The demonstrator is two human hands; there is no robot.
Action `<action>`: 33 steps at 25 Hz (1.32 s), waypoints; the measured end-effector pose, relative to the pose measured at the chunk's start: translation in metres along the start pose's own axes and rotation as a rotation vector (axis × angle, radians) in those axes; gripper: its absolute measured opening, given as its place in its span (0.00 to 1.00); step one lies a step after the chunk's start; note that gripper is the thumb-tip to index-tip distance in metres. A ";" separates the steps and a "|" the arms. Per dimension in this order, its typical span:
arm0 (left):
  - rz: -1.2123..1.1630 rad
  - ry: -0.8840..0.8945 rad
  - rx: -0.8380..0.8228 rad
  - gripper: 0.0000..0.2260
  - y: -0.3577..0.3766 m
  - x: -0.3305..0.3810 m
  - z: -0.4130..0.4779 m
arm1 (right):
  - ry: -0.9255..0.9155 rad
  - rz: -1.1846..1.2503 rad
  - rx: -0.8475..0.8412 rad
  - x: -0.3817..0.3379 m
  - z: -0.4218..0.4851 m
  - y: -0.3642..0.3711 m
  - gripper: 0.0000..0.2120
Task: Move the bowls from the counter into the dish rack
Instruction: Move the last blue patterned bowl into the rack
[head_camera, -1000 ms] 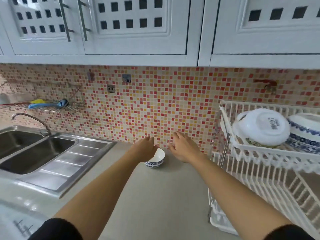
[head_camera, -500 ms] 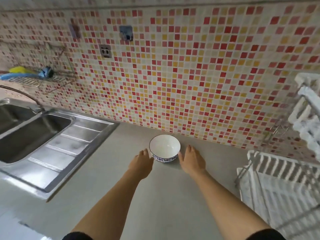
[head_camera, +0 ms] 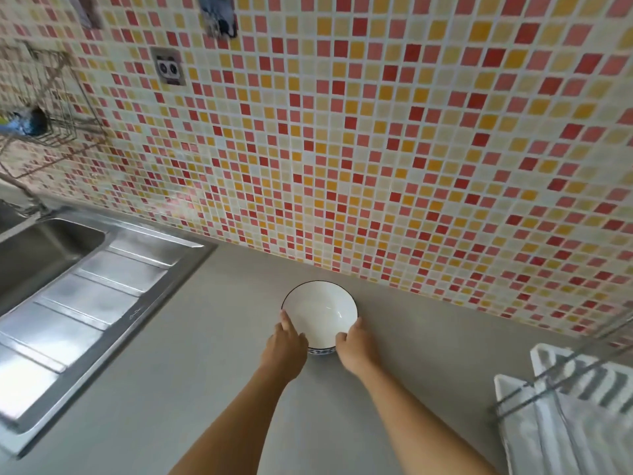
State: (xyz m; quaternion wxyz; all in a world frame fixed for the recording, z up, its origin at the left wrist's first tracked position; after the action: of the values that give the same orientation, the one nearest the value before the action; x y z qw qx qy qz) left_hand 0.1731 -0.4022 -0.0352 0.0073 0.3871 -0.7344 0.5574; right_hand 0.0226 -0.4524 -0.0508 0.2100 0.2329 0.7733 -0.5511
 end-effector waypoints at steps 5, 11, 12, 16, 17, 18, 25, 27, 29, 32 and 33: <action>-0.076 -0.070 0.019 0.33 -0.001 -0.003 -0.006 | 0.000 0.242 0.008 0.011 -0.008 0.003 0.16; -0.126 0.018 0.148 0.35 -0.027 -0.002 -0.051 | -0.120 0.272 0.022 0.004 -0.054 -0.014 0.25; -0.115 0.047 0.181 0.35 -0.035 -0.001 -0.062 | -0.151 0.280 0.028 0.000 -0.065 -0.021 0.25; -0.121 0.101 0.304 0.33 -0.074 -0.013 -0.121 | -0.367 0.132 0.120 -0.019 -0.131 -0.057 0.25; -0.141 0.104 0.334 0.30 -0.083 -0.018 -0.139 | -0.410 0.116 0.122 -0.023 -0.152 -0.063 0.25; -0.167 0.117 0.367 0.27 -0.091 -0.021 -0.159 | -0.446 0.121 0.121 -0.027 -0.174 -0.069 0.25; -0.593 0.374 0.443 0.13 -0.145 -0.008 -0.313 | -0.621 0.350 0.333 -0.043 -0.326 -0.142 0.22; -0.719 0.468 0.441 0.13 -0.161 0.007 -0.353 | -0.643 0.440 0.403 -0.048 -0.366 -0.173 0.23; -0.831 0.576 0.425 0.15 -0.177 0.028 -0.388 | -0.650 0.491 0.472 -0.054 -0.397 -0.208 0.22; -1.030 0.701 0.303 0.15 -0.198 0.064 -0.436 | -0.731 0.543 0.536 -0.067 -0.447 -0.264 0.15; -1.075 0.752 0.271 0.15 -0.203 0.076 -0.448 | -0.760 0.576 0.537 -0.069 -0.460 -0.280 0.13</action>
State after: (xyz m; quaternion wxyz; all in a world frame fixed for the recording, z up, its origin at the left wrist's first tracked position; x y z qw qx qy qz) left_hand 0.0490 -0.0911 0.3333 0.4909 0.4759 -0.3105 0.6604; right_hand -0.1189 -0.1037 0.3412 0.5502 0.2654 0.3801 -0.6945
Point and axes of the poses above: each hand's wrist, its own z-axis towards the middle knuckle, its own y-axis out of the palm, x = y × z, the point moved 8 cm from there along z, towards the middle knuckle, and after that the axes turned 5 degrees about -y, right-handed, at the moved point
